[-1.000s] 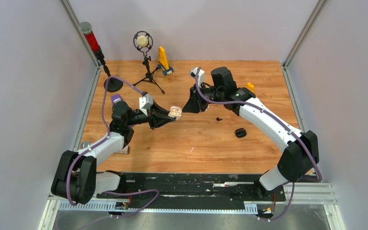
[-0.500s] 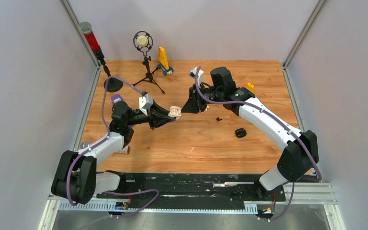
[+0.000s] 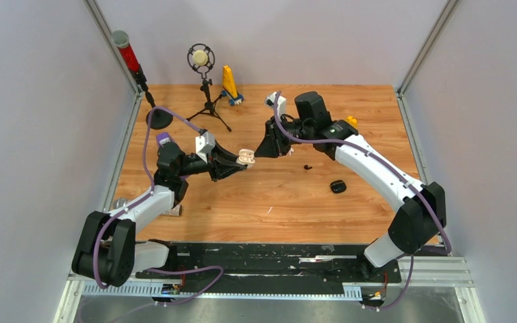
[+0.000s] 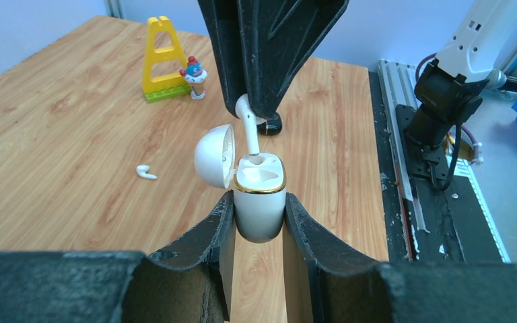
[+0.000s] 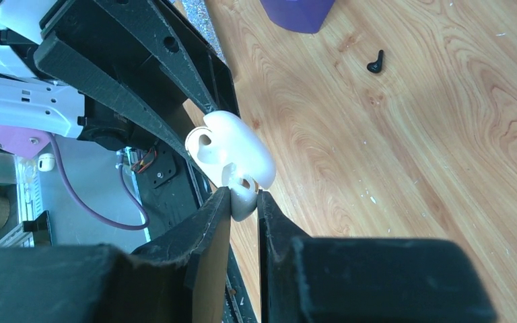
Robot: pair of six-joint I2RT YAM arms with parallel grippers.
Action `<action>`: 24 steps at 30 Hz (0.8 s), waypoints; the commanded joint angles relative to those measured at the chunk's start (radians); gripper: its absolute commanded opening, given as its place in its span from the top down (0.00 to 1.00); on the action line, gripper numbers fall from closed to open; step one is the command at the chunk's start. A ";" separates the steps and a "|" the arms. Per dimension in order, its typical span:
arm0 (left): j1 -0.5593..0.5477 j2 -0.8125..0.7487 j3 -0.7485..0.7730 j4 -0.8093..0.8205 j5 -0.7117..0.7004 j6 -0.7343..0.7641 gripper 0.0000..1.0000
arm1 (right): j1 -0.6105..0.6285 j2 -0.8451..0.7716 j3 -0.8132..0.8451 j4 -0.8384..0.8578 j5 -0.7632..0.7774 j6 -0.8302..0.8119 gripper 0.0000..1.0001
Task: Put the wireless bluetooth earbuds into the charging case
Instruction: Place the earbud in the charging case.
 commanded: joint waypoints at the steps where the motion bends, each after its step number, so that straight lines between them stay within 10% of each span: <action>1: 0.004 -0.023 0.010 0.045 0.008 0.014 0.76 | 0.011 0.030 0.045 -0.019 0.005 0.009 0.94; 15: 0.004 -0.025 0.004 0.061 0.024 0.014 0.76 | 0.027 0.065 0.063 -0.034 0.023 0.007 0.92; 24: 0.004 -0.031 0.000 0.066 0.028 0.015 0.76 | 0.027 0.065 0.089 -0.050 0.006 0.011 0.70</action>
